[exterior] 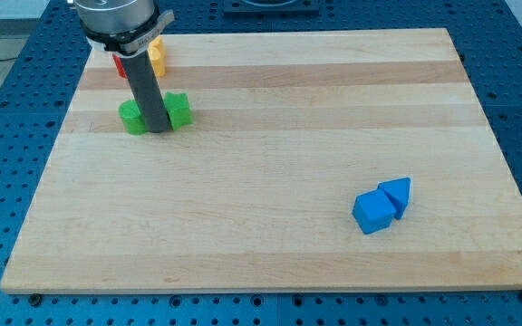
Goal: Move the green circle below the red circle
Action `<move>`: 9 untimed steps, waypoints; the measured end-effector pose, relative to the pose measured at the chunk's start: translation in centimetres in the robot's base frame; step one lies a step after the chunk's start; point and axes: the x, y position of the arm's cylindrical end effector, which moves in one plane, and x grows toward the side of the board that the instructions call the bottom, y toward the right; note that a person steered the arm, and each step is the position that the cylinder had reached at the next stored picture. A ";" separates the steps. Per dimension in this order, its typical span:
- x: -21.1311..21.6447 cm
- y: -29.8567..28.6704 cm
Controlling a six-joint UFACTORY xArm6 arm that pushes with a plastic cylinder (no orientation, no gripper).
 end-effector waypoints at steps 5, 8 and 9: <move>-3.7 -2.2; -4.3 -6.4; -4.1 -7.6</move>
